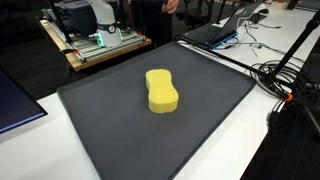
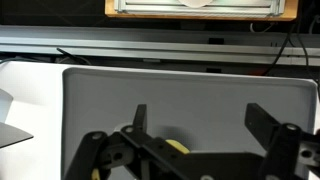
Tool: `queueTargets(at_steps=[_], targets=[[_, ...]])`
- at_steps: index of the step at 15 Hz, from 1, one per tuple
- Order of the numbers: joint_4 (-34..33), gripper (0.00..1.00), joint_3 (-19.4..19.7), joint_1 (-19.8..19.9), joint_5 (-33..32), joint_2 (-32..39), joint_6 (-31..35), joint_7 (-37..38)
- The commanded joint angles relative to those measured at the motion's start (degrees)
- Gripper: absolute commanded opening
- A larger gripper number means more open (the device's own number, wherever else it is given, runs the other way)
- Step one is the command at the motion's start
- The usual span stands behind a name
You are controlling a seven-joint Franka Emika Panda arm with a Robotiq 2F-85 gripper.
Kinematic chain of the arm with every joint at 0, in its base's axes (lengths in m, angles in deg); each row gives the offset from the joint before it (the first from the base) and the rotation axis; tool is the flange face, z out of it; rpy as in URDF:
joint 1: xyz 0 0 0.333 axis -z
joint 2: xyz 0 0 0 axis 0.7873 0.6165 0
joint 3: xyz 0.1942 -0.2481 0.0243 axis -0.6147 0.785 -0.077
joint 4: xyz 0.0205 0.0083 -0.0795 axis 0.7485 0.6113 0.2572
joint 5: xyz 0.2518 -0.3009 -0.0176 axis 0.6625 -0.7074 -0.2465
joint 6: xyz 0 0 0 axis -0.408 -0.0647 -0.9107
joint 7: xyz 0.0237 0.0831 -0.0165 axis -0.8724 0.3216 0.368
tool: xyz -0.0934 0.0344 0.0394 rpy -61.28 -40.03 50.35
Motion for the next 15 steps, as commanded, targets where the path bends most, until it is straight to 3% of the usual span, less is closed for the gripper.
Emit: queueTargets(at_steps=[1, 9, 15], targets=[[-0.2, 1.00, 1.0, -1.3, -0.3, 0.1, -0.2, 0.5], [0.0, 1.00, 0.9, -1.4, -0.3, -0.1, 0.1, 0.5], [0.6, 1.00, 0.6, -4.6, 1.9, -1.4, 0.3, -1.9]])
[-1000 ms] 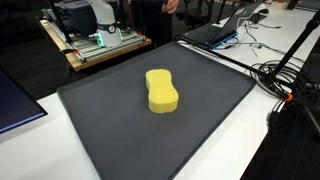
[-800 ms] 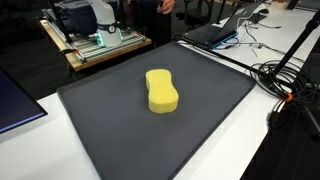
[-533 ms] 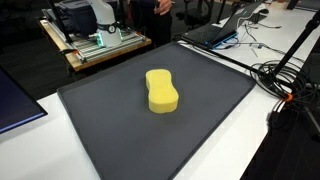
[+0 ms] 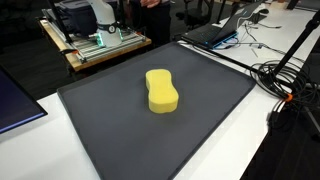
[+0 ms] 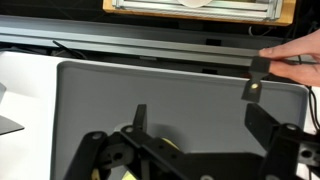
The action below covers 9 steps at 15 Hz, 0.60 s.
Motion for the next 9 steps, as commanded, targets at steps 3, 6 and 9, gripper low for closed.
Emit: queueTargets(at_steps=[3, 6, 9], targets=[[0.5, 1.00, 1.2, -3.1, 1.8, -1.4, 0.4, -3.3], [0.5, 1.00, 1.8, -3.4, 2.0, -1.4, 0.5, -5.3], [0.5, 0.75, 2.7, -3.2, 2.0, -1.4, 0.8, -7.0]])
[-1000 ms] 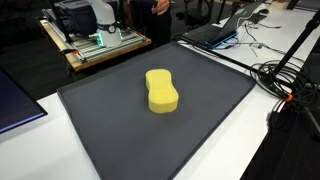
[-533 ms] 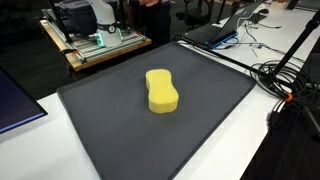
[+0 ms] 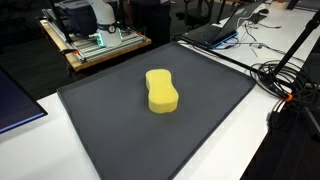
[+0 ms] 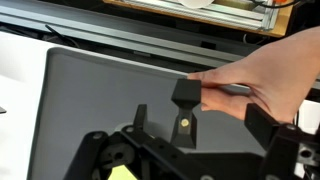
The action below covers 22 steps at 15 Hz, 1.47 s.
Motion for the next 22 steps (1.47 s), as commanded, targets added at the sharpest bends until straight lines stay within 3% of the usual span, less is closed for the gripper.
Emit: queueTargets(at_steps=[1, 10, 12, 19, 22], targets=[[0.5, 0.69, 1.9, -0.5, 1.2, -1.1, 0.8, -2.5], [-0.1, 0.04, 3.1, -0.2, 0.9, -0.8, 0.4, -3.8], [-0.1, 0.00, 3.2, -0.2, 0.9, -0.7, 0.4, -3.8], [-1.3, 0.03, 3.2, -0.4, 0.5, 0.2, 1.4, -4.3], [-3.7, 0.03, 2.4, -0.6, 0.3, 2.4, 9.1, -3.7]])
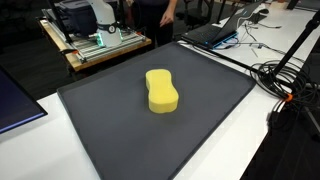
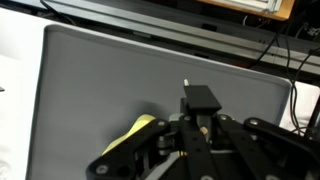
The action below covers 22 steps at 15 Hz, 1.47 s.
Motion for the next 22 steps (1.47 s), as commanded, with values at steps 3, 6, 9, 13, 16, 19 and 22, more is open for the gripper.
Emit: queueTargets(at_steps=[3, 6, 9, 13, 16, 19, 22], targets=[[-6.4, 0.03, -1.6, -0.3, -0.2, 6.6, 11.2, 1.3], [-10.9, 0.03, -3.6, 0.2, -1.9, 13.6, 14.4, 4.8], [-14.2, 0.03, -6.4, -0.1, -6.2, 19.9, 16.0, 11.2], [-17.7, 0.03, -10.7, -2.3, -15.7, 28.3, 15.6, 24.0], [-21.1, 0.03, -12.3, -5.8, -21.4, 35.4, 13.0, 33.3], [-25.1, 0.03, -11.7, -10.0, -24.8, 42.0, 9.4, 39.2], [-21.1, 0.12, -10.5, -10.4, -22.1, 39.3, 12.8, 36.7]])
